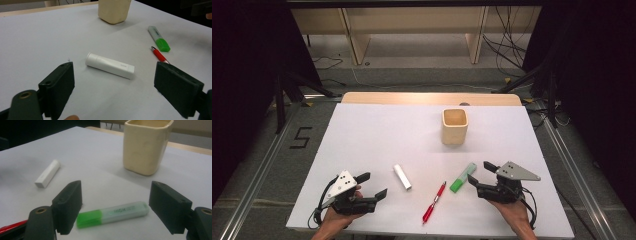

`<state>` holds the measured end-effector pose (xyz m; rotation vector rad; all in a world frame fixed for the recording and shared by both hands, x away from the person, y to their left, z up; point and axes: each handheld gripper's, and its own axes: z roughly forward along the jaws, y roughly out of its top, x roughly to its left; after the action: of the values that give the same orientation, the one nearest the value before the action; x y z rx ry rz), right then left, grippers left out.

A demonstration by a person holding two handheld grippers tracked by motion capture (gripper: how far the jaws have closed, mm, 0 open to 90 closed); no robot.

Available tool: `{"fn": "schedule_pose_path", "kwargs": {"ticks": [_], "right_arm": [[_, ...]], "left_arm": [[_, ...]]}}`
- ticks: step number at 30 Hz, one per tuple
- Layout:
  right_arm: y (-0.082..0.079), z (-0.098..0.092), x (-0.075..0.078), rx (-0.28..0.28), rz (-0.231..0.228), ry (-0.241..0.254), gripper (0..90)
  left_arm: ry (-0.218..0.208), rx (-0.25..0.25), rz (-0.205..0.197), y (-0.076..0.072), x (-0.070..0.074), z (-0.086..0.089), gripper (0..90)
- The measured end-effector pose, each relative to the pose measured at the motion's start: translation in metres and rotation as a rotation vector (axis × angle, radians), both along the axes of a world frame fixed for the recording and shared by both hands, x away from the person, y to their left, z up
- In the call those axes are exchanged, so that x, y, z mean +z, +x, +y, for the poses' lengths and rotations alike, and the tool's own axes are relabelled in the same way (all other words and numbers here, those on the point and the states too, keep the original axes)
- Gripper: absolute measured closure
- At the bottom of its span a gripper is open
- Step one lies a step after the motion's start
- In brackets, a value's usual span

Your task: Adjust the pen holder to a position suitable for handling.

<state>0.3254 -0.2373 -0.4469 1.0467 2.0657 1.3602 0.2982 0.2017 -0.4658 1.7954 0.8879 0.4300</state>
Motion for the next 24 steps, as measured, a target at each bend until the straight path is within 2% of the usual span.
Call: {"fn": "schedule_pose_path", "kwargs": {"ticks": [7,10,14,20,24], "right_arm": [[0.024,-0.004,0.002,-0.040,0.000,-0.010,40.3],[0.035,-0.005,0.001,-0.074,0.026,-0.018,45.9],[0.053,-0.006,0.000,-0.122,0.037,-0.028,59.6],[0.089,-0.008,-0.003,-0.194,0.067,-0.031,76.5],[0.109,-0.009,-0.004,-0.215,0.091,-0.009,85.4]], "left_arm": [[-0.004,-0.003,0.003,0.000,-0.001,-0.001,16.1],[-0.004,-0.008,0.006,0.000,0.000,-0.002,16.1],[0.000,-0.007,0.003,0.000,0.000,-0.002,16.1],[-0.007,0.001,0.007,0.000,-0.001,-0.001,16.1],[-0.004,-0.003,0.008,0.001,-0.001,-0.001,16.1]]}}
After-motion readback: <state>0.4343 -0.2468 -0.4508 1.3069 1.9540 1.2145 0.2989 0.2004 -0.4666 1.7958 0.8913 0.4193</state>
